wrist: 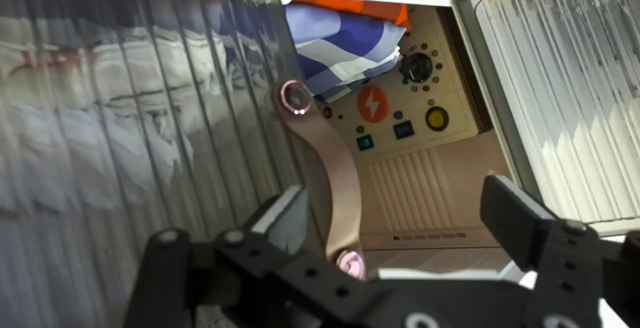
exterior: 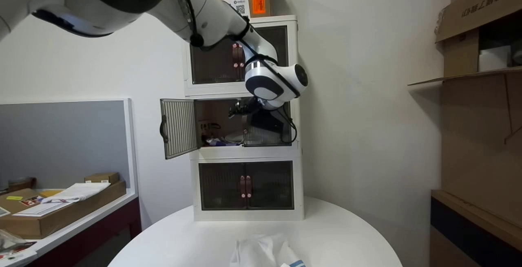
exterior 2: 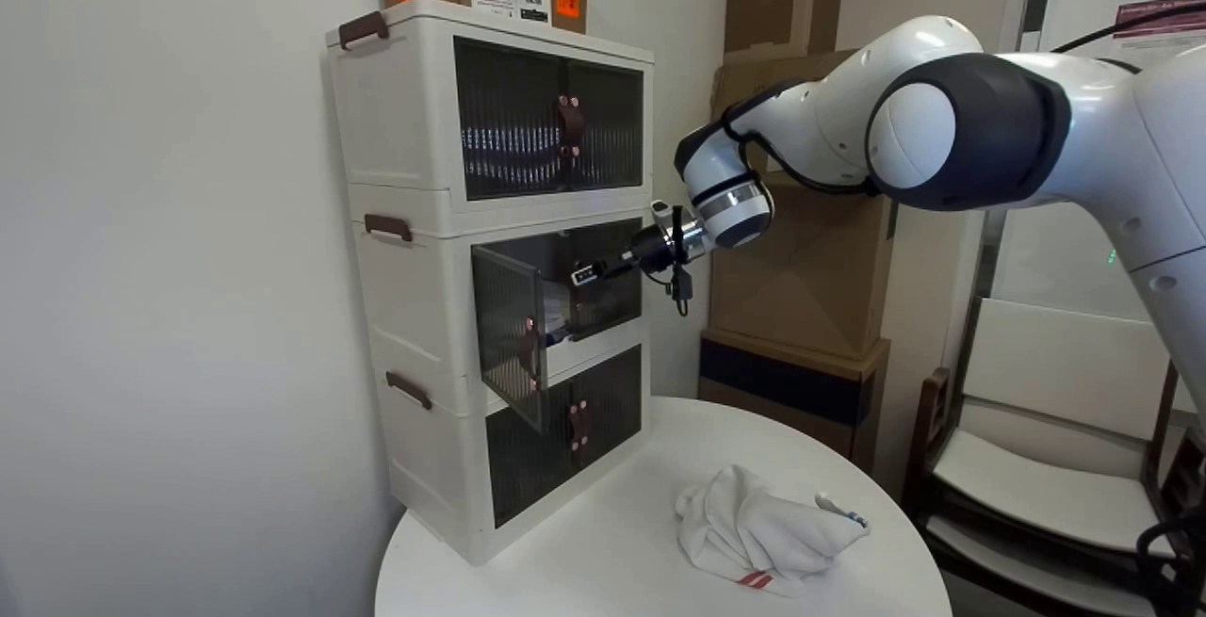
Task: Open the right door on the second cabinet
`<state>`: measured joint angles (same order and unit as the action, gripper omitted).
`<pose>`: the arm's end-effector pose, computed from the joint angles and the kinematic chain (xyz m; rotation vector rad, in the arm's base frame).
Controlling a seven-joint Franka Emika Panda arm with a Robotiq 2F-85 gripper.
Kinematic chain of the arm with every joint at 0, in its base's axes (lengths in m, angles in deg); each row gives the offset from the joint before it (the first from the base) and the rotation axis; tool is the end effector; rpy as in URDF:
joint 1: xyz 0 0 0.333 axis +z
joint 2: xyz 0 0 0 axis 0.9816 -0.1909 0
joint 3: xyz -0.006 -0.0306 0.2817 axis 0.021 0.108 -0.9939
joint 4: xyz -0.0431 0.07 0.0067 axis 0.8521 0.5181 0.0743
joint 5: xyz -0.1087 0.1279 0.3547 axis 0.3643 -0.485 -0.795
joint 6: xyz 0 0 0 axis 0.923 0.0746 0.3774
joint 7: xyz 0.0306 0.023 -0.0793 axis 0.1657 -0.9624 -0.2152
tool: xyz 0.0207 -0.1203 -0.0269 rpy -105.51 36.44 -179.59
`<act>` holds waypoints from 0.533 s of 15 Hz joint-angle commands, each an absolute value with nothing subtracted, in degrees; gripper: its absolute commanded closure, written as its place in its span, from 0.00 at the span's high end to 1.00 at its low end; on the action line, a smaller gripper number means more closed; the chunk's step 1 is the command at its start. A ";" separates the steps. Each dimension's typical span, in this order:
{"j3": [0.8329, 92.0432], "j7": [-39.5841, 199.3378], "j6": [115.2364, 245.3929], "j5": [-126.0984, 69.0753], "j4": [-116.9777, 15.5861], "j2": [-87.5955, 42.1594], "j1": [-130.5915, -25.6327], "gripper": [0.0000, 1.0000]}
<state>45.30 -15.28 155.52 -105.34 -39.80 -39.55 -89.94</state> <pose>0.7110 -0.0806 0.3621 -1.9894 -0.8358 -1.0555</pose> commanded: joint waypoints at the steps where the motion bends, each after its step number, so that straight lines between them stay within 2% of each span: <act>1: 44.05 -13.30 155.39 -105.29 -35.94 -42.35 -89.53 0.62; 6: 44.12 -12.50 155.70 -105.07 -36.95 -41.90 -89.92 0.24; 8: 44.23 -12.71 155.70 -105.03 -38.30 -41.03 -90.19 0.17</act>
<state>44.90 -14.10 155.83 -105.29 -38.78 -40.85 -90.59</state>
